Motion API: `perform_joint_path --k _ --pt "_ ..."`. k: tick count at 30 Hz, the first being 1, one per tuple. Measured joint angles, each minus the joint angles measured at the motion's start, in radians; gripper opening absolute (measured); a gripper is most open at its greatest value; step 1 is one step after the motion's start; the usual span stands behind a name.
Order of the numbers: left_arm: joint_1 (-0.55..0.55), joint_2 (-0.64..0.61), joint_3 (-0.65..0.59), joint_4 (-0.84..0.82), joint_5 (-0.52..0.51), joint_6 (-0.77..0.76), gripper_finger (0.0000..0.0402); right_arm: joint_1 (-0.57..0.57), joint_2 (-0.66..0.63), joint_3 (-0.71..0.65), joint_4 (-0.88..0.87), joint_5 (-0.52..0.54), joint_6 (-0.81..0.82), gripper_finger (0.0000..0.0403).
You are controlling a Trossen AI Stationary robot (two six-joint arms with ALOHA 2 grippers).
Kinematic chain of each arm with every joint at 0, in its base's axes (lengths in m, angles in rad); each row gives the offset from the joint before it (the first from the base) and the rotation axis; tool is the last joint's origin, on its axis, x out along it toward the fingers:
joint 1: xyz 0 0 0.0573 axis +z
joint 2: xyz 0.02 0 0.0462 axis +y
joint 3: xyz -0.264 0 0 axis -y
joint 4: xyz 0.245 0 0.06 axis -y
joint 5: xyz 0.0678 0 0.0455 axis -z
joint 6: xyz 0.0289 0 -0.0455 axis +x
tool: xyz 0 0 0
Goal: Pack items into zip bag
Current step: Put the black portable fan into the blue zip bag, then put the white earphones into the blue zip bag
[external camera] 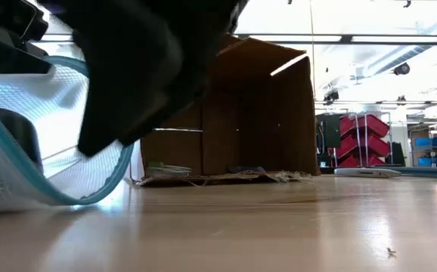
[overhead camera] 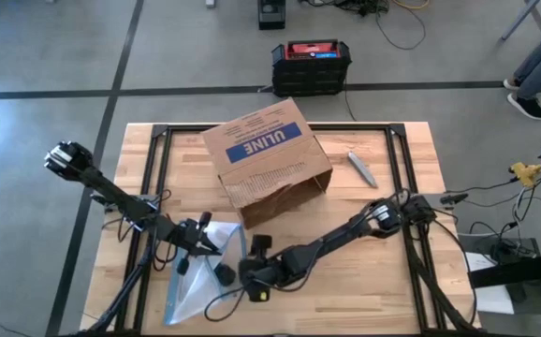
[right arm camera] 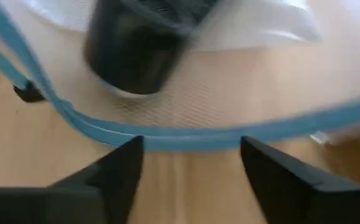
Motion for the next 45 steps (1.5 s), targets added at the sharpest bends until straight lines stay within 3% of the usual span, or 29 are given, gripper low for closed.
perform_joint_path --k 3,6,8,10,14,20,23,28,31,33,36,39,45 --pt "0.0 0.017 0.0 0.027 -0.035 0.016 0.0 -0.017 0.047 0.0 0.163 -0.02 -0.08 0.0129" --pt "0.006 0.026 0.0 0.037 -0.048 0.021 0.0 -0.026 0.086 0.035 0.372 -0.113 -0.164 0.0039" --pt "0.011 0.027 0.0 0.04 -0.057 0.021 0.0 -0.022 0.092 0.066 0.453 -0.175 -0.232 0.0012" --pt "0.012 0.024 0.0 0.042 -0.067 0.02 0.0 -0.019 0.091 0.087 0.434 -0.171 -0.246 0.0017" --pt "0.012 0.024 0.0 0.042 -0.068 0.019 0.0 -0.02 0.076 0.088 0.204 -0.058 -0.195 0.0014" --pt "0.012 0.027 0.0 0.041 -0.068 0.013 0.0 0.033 -0.001 0.031 -0.1 0.29 -0.037 0.0002" --pt "0.012 0.03 0.0 0.044 -0.069 -0.011 0.0 0.042 -0.046 -0.071 -0.123 0.406 0.029 0.0001" --pt "0.012 0.03 0.0 0.058 -0.077 -0.028 0.0 0.01 -0.163 -0.258 -0.103 0.47 0.152 0.0" --pt "0.012 0.046 0.0 0.068 -0.085 -0.054 0.0 -0.04 -0.218 -0.379 0.024 0.49 0.161 0.0" --pt "0.011 0.064 0.0 0.069 -0.105 -0.074 0.0 -0.09 -0.242 -0.448 0.195 0.475 0.085 0.0" --pt "0.011 0.101 0.0 0.069 -0.127 -0.108 0.0 -0.177 -0.241 -0.525 0.471 0.321 -0.063 0.0" --pt "0.011 0.148 0.0 0.09 -0.131 -0.153 0.0 -0.269 -0.191 -0.564 0.686 0.15 -0.105 0.0" --pt "0.009 0.261 0.0 0.174 -0.131 -0.222 0.0 -0.378 -0.125 -0.585 0.918 0.157 -0.104 0.0"
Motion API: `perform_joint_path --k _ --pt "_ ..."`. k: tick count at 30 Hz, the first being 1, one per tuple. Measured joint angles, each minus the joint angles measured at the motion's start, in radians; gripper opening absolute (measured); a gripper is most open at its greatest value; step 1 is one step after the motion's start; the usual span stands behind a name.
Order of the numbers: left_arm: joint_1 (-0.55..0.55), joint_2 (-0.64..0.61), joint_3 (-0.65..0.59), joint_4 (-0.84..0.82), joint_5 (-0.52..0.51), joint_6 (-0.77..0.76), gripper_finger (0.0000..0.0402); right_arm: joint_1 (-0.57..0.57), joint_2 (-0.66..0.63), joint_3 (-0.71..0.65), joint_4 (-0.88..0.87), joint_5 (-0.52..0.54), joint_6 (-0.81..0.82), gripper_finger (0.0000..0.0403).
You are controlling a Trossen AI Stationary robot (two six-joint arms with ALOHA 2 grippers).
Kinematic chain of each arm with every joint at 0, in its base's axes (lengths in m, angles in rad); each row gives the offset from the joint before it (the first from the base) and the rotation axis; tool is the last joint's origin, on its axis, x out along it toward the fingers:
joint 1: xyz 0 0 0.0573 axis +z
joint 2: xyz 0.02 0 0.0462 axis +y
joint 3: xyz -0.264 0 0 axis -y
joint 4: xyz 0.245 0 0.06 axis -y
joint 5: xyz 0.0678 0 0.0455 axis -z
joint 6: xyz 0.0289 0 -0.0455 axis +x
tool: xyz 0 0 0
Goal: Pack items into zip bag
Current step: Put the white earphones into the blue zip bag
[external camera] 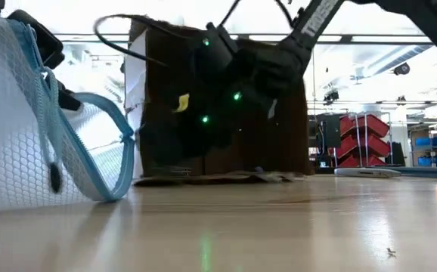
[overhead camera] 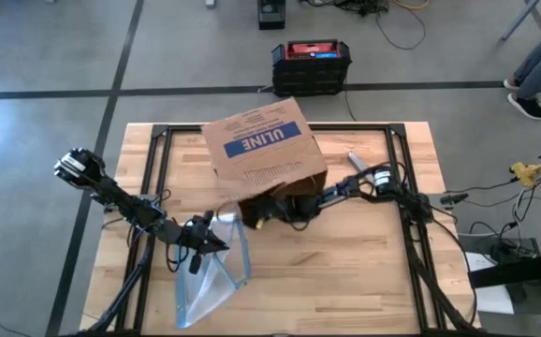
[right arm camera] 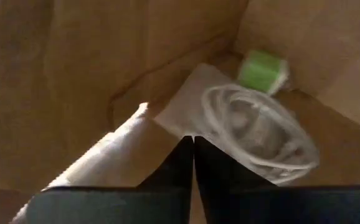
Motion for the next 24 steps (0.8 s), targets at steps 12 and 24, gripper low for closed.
perform_joint_path --k 12,24 --pt "0.0 0.142 0.01 0.139 0.002 0.029 0.0 -0.053 0.032 -0.013 0.01 0.277 0.261 0.0" --pt "-0.004 0.034 0.009 0.04 0.038 0.037 0.0 -0.003 -0.138 -0.025 -0.505 -0.167 0.31 0.0"
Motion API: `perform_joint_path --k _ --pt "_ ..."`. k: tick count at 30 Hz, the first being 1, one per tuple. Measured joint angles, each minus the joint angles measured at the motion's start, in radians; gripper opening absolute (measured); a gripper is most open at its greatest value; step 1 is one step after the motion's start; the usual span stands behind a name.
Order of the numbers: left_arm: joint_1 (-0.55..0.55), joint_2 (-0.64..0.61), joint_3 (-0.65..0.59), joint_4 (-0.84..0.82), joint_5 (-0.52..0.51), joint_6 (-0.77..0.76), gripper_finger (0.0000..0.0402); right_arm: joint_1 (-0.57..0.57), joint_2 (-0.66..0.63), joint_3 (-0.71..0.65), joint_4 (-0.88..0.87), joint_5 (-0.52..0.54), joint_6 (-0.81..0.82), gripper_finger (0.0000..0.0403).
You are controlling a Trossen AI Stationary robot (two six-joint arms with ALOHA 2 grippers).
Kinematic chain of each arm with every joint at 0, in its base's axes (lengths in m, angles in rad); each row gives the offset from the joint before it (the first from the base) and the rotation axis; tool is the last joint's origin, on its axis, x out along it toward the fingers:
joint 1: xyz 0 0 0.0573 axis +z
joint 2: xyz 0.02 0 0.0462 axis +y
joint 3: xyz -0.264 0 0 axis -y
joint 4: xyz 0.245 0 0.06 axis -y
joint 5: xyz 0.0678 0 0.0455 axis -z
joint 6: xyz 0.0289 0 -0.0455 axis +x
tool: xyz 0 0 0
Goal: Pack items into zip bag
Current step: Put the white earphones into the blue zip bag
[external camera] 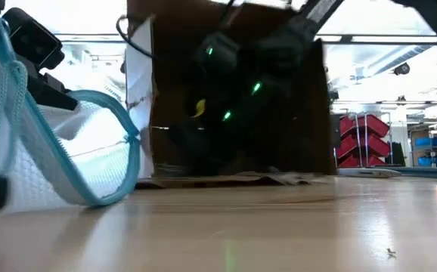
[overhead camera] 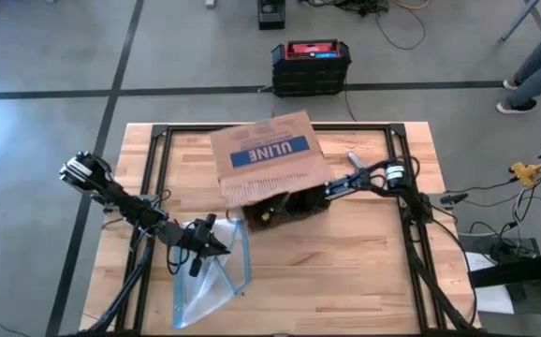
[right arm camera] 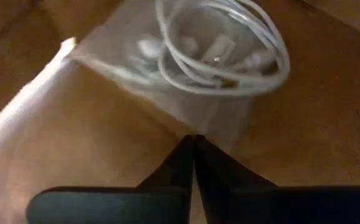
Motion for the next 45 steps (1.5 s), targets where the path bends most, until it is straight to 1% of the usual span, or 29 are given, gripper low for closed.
perform_joint_path --k 1,4,6,9,13,16,18,22,24,27,31,35,40,43,45 --pt "0.0 -0.011 0.0 -0.014 0.0 0.0 0.0 0.012 -0.006 -0.002 0.005 0.01 -0.018 0.0" --pt "0.0 -0.038 0.0 -0.056 0.0 0.019 0.0 0.033 -0.018 -0.011 0.061 0.104 -0.097 0.0" --pt "0.0 -0.051 -0.001 -0.059 0.0 0.021 0.0 0.036 -0.016 -0.033 0.158 0.145 -0.136 0.0" --pt "0.0 -0.066 -0.001 -0.085 0.0 0.021 0.0 0.036 -0.005 -0.097 0.336 0.147 -0.156 0.0" --pt "0.0 -0.069 -0.001 -0.086 0.0 0.022 0.0 0.016 0.037 -0.173 0.641 0.147 -0.129 0.0" --pt "0.0 -0.073 -0.001 -0.082 0.0 0.043 0.0 -0.018 0.091 -0.19 0.761 0.149 -0.082 0.0" --pt "0.0 -0.074 -0.002 -0.084 0.0 0.044 0.0 -0.038 0.123 -0.173 0.76 0.122 -0.048 0.0" --pt "-0.001 -0.074 -0.002 -0.084 0.0 0.027 0.0 -0.059 0.126 -0.133 0.623 -0.055 0.008 0.0" --pt "-0.002 -0.074 -0.002 -0.085 0.0 0.013 0.0 -0.057 0.099 -0.135 0.551 -0.095 -0.008 0.0" --pt "-0.002 -0.074 -0.002 -0.089 0.0 0.006 0.0 -0.034 0.033 -0.139 0.417 -0.123 -0.107 0.0" --pt "-0.002 -0.072 -0.002 -0.092 -0.002 0.007 0.0 -0.015 -0.054 -0.144 0.268 -0.218 -0.31 0.0" --pt "-0.002 -0.072 -0.002 -0.093 -0.005 0.016 0.0 -0.008 -0.103 -0.146 0.258 -0.224 -0.426 0.0" --pt "-0.001 -0.073 -0.002 -0.093 -0.007 0.015 0.0 -0.009 -0.107 -0.148 0.258 -0.222 -0.497 0.0002" --pt "-0.001 -0.072 -0.002 -0.093 -0.007 0.015 0.0 -0.019 -0.086 -0.148 0.276 -0.287 -0.471 0.0025" --pt "-0.001 -0.072 -0.002 -0.092 -0.007 0.015 0.0 -0.023 -0.065 -0.148 0.282 -0.329 -0.436 0.0055"
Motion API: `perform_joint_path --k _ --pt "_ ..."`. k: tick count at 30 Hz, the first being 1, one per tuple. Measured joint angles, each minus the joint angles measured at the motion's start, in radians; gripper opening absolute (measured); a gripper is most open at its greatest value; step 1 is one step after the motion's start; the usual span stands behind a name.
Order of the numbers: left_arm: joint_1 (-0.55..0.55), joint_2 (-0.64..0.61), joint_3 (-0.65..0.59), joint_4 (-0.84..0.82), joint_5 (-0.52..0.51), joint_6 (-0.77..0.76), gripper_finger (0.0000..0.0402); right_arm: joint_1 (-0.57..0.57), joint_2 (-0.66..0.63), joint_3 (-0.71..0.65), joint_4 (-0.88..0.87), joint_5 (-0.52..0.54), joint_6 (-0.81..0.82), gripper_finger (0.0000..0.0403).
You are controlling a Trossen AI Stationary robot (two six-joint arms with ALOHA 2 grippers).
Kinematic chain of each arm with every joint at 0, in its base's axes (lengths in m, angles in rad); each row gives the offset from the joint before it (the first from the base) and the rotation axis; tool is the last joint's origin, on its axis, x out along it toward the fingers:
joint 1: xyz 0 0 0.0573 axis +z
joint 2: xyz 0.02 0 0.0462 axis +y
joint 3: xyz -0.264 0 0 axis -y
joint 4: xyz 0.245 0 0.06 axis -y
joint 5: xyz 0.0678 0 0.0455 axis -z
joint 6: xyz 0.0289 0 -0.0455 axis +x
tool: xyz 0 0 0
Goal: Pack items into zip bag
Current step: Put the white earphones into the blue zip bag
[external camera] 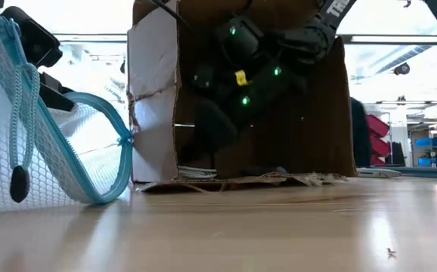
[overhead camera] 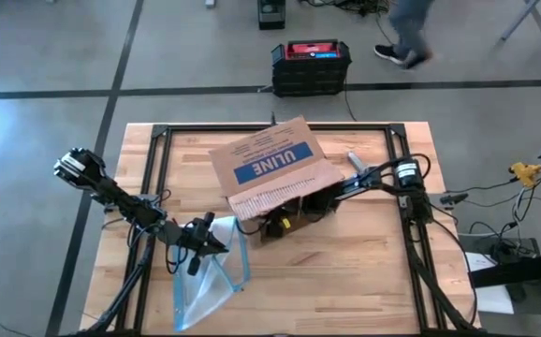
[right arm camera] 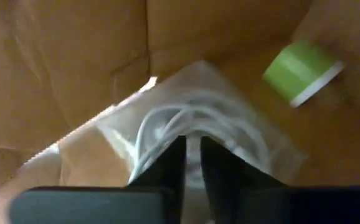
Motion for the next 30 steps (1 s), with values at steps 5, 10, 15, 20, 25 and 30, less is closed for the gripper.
perform_joint_path --k 5,10,15,20,25,30 --pt "0.0 0.0 0.0 0.004 -0.002 0.0 0.0 0.003 0.019 0.0 0.013 -0.024 -0.029 0.0161" --pt "0.0 0.0 0.0 0.011 -0.002 -0.001 0.0 -0.003 0.02 0.001 0.011 -0.064 -0.058 0.0249" --pt "0.0 0.0 0.0 0.015 -0.002 -0.017 0.0 -0.007 -0.026 0.0 0.002 -0.063 -0.069 0.0298" --pt "0.0 0.0 0.0 0.015 -0.003 -0.023 0.0 0.003 -0.06 0.002 -0.018 -0.099 -0.075 0.0308" --pt "0.0 0.0 0.0 0.016 -0.018 -0.023 0.0 0.013 -0.041 0.002 -0.02 -0.106 -0.075 0.0309" --pt "0.0 0.0 0.0 0.017 -0.021 -0.028 0.0 0.011 -0.047 0.002 -0.071 0.001 -0.094 0.0309"
